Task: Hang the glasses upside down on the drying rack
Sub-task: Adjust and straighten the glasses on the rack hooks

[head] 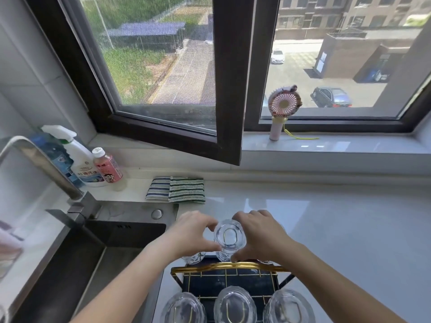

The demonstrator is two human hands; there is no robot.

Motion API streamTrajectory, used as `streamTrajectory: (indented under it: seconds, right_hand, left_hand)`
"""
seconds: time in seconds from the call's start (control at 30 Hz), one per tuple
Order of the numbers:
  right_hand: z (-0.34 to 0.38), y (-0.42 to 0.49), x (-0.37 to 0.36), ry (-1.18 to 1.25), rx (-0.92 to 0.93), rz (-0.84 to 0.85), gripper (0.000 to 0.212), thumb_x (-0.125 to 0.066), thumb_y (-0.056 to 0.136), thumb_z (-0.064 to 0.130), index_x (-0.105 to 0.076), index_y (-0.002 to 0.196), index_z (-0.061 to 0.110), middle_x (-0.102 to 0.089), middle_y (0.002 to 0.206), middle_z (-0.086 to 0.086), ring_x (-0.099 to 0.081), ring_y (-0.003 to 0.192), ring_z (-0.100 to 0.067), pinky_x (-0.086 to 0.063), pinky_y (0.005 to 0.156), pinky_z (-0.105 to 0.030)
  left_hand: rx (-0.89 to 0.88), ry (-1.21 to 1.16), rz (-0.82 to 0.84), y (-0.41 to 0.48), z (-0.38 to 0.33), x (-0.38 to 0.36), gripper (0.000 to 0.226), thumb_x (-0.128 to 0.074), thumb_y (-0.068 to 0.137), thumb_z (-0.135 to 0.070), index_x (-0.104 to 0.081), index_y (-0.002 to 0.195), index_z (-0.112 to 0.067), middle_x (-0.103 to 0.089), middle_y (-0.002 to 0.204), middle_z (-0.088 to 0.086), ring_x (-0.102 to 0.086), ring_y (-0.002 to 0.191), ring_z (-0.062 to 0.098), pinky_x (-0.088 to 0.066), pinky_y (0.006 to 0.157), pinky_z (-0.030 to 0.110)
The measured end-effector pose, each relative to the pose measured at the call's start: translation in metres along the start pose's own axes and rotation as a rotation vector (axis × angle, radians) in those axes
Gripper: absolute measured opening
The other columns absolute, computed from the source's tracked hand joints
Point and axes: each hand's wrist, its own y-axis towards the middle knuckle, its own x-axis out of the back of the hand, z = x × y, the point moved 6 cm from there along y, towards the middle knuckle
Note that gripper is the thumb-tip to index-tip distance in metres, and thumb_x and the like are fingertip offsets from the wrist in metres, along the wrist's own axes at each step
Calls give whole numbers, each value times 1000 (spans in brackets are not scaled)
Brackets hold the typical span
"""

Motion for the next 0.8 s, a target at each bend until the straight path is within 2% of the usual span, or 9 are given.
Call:
streamTrajectory:
  seconds: [0.2, 0.4, 0.5, 0.6, 0.7, 0.8]
  right_hand:
    - [1, -4, 2, 42, -35, 1, 80, -72, 53, 68, -44, 115, 26, -61, 110, 4, -48, 97, -19, -31, 83, -29]
    - [3, -7, 4, 53, -49, 5, 82, -71, 55, 68, -41, 119, 27, -60, 113, 4, -48, 101, -19, -33, 90, -32]
    - [2, -8, 1, 24, -36, 25, 96, -69, 57, 69, -32, 133, 24, -56, 126, 1, -46, 114, -23, -31, 100, -35]
    - [2, -10, 2, 82, -30, 65, 112, -57, 57, 81, -17, 144, 24, -45, 140, 1, -38, 128, -22, -24, 109, -38]
    - [9, -8, 8, 224, -26, 36, 108, -41, 57, 88, -23, 144, 26, -42, 145, 3, -35, 131, -18, -26, 109, -39]
    - [30, 3, 8, 200, 41, 32, 95, -48, 66, 80, -29, 142, 25, -42, 145, 3, -35, 131, -18, -25, 109, -38]
  left_hand:
    - [14, -23, 27, 0, 2, -3, 49, -68, 73, -50, -59, 115, -26, -63, 114, -6, -50, 108, 15, -44, 95, 38]
    - [18, -27, 19, 1, 4, -6, 53, -69, 73, -51, -57, 118, -28, -61, 118, -6, -48, 113, 15, -43, 97, 38]
    - [53, -143, -16, -4, 14, 0, 71, -71, 68, -55, -47, 129, -30, -55, 126, -9, -45, 120, 10, -40, 103, 36]
    - [107, -420, -185, -20, 39, 17, 88, -57, 63, -77, -44, 134, -26, -56, 124, -12, -50, 118, 7, -41, 99, 29]
    - [179, -632, -266, -41, 67, 16, 120, -49, 45, -92, -40, 138, -17, -55, 128, -7, -51, 121, 10, -44, 104, 36]
    - [243, -675, -157, -54, 81, -8, 128, -65, 35, -85, -36, 140, -17, -49, 133, -7, -46, 126, 11, -42, 107, 40]
